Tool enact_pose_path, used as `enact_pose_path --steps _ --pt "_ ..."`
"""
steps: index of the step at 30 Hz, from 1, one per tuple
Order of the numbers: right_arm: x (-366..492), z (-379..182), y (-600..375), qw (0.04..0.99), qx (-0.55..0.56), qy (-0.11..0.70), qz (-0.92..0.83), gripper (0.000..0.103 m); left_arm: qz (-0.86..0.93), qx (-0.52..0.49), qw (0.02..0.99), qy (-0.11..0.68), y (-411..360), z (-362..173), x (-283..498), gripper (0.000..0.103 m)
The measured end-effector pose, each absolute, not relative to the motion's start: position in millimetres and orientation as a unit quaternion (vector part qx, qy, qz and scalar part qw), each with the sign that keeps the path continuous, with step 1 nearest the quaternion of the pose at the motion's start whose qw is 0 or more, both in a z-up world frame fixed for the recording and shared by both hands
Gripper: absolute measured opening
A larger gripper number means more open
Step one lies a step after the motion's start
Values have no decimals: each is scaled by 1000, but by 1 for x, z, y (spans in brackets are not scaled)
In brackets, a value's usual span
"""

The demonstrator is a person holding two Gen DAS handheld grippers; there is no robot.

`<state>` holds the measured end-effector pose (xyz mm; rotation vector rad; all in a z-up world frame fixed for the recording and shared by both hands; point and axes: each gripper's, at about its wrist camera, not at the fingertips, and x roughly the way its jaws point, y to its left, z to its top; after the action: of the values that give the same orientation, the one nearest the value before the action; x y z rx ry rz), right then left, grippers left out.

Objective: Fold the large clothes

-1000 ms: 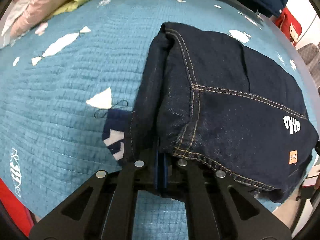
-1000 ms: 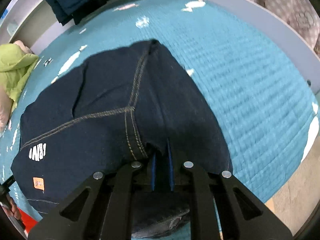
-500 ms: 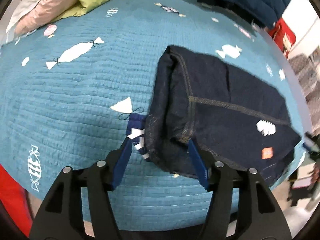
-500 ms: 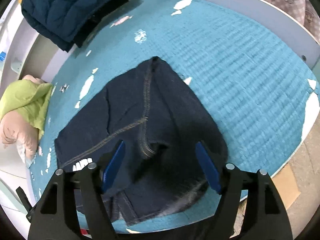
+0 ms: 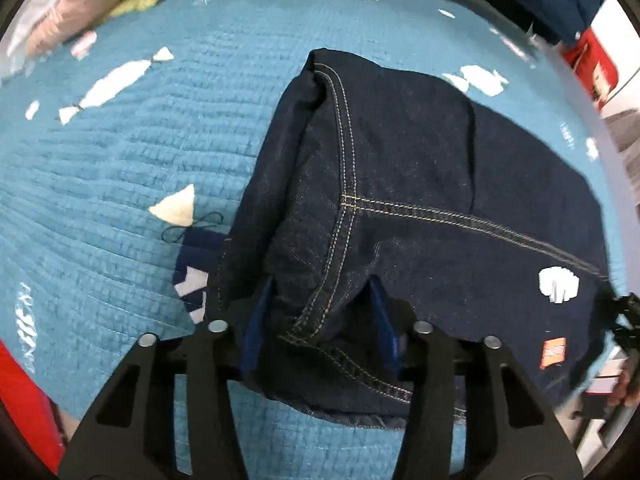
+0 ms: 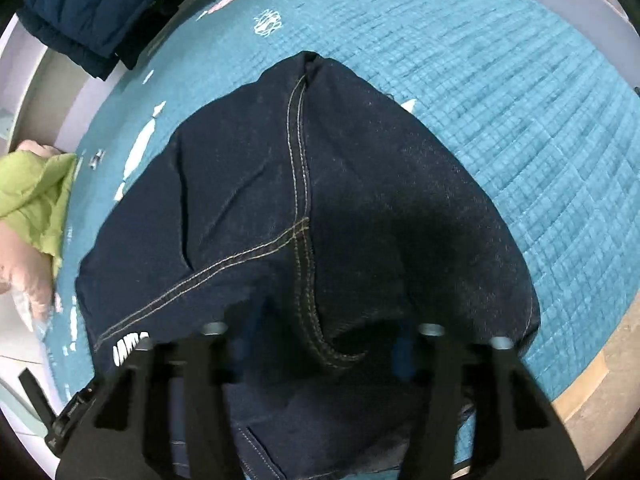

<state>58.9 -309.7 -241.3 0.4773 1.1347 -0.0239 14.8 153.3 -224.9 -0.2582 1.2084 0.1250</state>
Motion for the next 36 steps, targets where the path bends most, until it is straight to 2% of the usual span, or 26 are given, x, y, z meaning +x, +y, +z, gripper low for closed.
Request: enact_pose_path --steps 1,4,9,13,16,17,19,21,24,28,30,33,36 --pt "56 -237 -307 825 217 521 -15 27 69 -106 816 564 150 -224 14 33" --pt "50 -223 -301 838 202 507 -20 17 69 -94 825 552 148 -213 9 28" --pt "41 -201 -305 842 197 502 -16 15 54 -91 826 554 152 -206 3 25" --pt "52 -233 -305 832 166 529 -37 15 57 -85 811 575 145 -234 6 24" --pt "58 -260 -301 832 148 533 -41 17 66 -46 818 570 134 -240 5 25" --pt "57 -256 -297 835 131 533 -41 17 68 -33 817 572 131 -237 6 25" --pt "55 -246 -294 835 108 538 -48 25 65 -26 814 577 132 -231 6 25" --pt "48 -232 -303 831 140 536 -48 30 60 -32 814 577 138 -219 3 26" --pt "31 -201 -304 853 127 502 -60 34 62 -22 827 559 141 -197 -8 30" --pt "14 -173 -283 886 74 457 -36 36 70 -13 834 547 135 -182 -18 30" --pt "9 -171 -270 885 76 459 6 34 66 -13 836 544 127 -178 -21 30" --pt "17 -188 -240 874 49 481 48 23 26 -22 841 540 114 -182 -18 29" --pt "37 -248 -228 822 77 561 60 18 1 -37 810 585 103 -229 -5 26"
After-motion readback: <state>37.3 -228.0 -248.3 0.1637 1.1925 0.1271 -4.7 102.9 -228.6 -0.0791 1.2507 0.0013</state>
